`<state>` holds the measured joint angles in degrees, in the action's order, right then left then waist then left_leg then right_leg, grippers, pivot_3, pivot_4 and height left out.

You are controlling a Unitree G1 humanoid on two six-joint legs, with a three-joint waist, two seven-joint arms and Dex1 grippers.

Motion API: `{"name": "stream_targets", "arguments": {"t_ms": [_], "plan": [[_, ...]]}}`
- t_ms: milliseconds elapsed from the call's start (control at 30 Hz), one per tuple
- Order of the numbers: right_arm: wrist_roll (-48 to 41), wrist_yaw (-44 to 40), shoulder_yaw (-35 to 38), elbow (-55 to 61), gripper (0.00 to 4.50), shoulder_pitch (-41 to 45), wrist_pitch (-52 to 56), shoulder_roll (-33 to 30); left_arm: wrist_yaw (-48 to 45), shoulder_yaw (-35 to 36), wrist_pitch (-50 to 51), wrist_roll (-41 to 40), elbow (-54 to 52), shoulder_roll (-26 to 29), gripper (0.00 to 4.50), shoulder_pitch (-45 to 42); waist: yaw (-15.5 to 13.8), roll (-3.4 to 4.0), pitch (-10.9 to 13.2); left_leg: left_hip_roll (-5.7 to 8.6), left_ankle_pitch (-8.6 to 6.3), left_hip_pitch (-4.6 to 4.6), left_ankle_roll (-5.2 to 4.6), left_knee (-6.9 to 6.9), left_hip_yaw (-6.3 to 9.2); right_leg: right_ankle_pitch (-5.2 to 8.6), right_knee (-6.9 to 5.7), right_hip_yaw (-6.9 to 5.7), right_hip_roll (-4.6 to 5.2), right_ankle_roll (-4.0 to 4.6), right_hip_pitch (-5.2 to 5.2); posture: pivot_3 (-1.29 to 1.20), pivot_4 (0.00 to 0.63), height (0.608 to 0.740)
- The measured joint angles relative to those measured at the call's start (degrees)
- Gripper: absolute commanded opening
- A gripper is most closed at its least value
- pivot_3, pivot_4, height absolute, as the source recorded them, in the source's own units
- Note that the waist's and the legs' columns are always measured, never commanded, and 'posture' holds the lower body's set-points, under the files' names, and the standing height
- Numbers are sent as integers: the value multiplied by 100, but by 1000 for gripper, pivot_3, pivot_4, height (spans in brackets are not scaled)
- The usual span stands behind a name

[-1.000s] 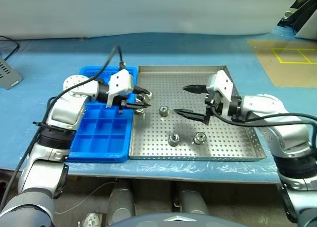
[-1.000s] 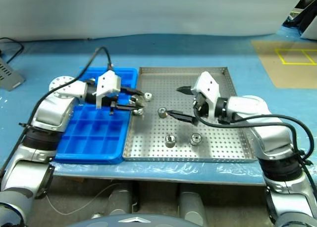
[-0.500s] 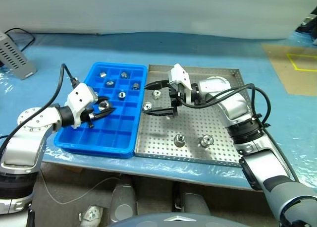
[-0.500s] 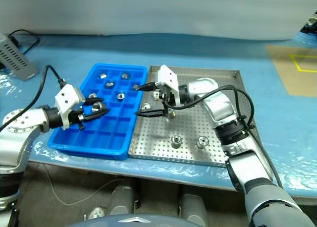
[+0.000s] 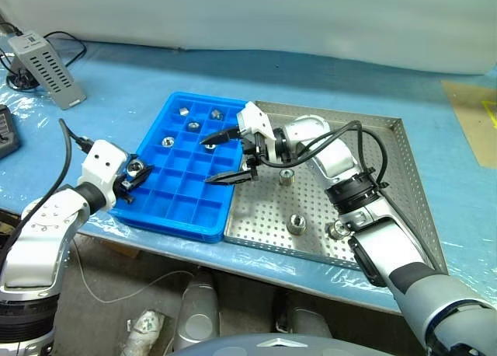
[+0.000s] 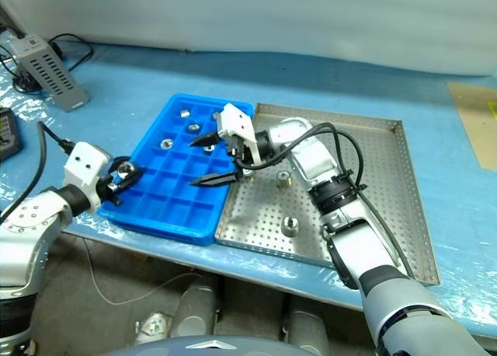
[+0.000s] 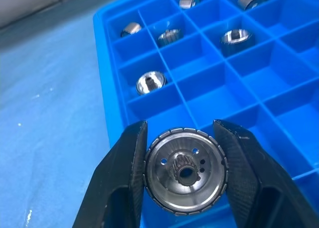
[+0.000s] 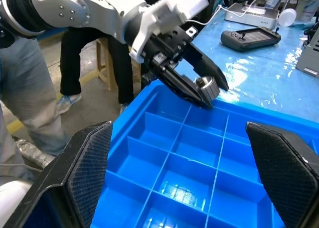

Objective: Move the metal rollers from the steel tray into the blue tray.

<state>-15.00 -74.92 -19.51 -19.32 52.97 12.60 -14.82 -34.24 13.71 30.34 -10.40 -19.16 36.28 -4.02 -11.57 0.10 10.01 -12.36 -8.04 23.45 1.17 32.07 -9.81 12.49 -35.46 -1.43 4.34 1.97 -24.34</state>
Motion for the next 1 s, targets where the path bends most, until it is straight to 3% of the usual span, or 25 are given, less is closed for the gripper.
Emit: {"name": "stream_targets", "arguments": {"t_ms": [367, 567, 833, 1000], "plan": [[86, 186, 32, 279, 4500, -255, 130, -154, 189, -211, -394, 158, 880, -37, 1922, -229, 46, -3, -2, 12, 12, 10, 19, -1, -1, -1, -17, -2, -5, 0, -18, 275, 150, 740], [141, 338, 37, 424, 4500, -389, 178, -192, 101, -563, -435, 191, 1190, -35, 3699, -567, 115, -4, -2, 12, 15, 9, 23, 1, 0, -1, -23, 1, -4, 0, -18, 253, 150, 740], [146, 544, 130, 600, 4500, -470, 271, -346, -364, -641, -421, -54, 1143, 152, 3699, -1090, 179, -4, -2, 16, 15, 15, 23, 1, -4, -1, -24, 0, -6, 1, -27, 171, 150, 740], [142, 705, 217, 870, 4500, -611, 404, -531, -945, -655, -334, -542, 1154, 231, 3699, -1850, 198, -4, -2, 21, 16, 16, 23, 8, -4, -2, -28, 1, -5, 1, -25, 97, 150, 740]]}}
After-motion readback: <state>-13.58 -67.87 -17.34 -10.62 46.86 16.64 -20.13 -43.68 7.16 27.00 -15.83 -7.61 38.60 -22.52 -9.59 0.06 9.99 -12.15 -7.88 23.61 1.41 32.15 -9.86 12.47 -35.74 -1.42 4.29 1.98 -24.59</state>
